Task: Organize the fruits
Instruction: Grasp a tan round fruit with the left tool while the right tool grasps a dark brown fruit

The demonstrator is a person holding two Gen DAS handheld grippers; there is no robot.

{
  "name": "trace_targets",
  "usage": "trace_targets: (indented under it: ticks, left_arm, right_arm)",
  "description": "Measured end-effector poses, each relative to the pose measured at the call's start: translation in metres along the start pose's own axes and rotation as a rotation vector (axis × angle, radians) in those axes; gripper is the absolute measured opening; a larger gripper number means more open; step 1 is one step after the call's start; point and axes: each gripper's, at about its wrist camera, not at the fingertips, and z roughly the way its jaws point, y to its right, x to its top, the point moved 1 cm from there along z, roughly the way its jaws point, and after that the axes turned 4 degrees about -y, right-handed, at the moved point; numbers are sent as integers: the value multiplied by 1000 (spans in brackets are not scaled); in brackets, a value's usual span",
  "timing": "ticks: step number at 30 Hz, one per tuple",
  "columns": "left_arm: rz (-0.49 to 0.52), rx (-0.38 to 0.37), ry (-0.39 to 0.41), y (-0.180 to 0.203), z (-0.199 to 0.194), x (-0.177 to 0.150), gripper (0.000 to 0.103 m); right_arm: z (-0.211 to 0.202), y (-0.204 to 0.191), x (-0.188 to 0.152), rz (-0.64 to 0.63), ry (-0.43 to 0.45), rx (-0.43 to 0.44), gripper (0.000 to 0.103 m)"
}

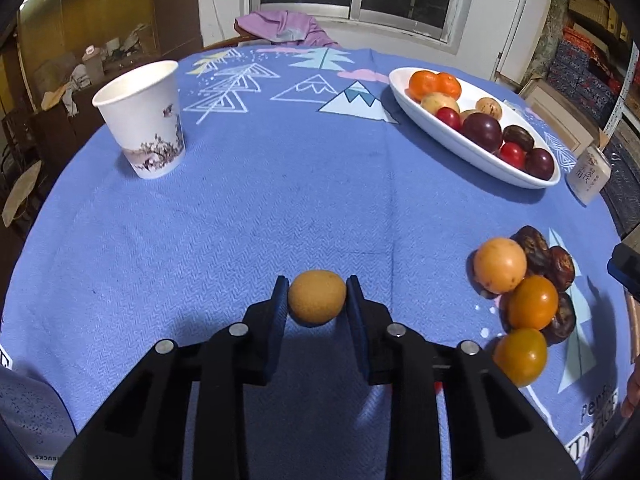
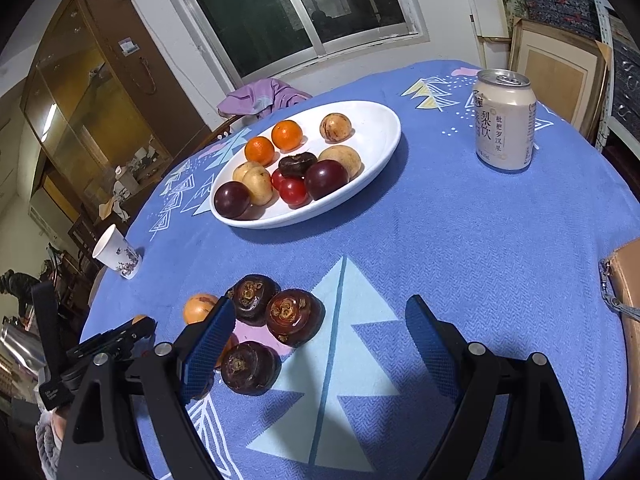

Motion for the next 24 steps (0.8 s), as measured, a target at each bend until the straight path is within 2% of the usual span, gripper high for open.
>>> trace_targets:
  ticks: [2, 7, 14, 24]
  left_arm:
    - [21, 24, 7, 4, 2, -1, 29]
    - [37, 49, 15, 7, 4, -2, 29]
    - [30, 45, 16, 6, 4, -3, 29]
    - [32, 49, 17, 7, 5, -2, 29]
  right_arm:
    - [3, -1, 0, -12, -8, -2, 83]
    - [20, -7, -3, -54, -57, -17, 62]
    - [36, -24, -2, -140, -72, -66, 61]
    - [53, -32, -4, -185, -80, -109, 58]
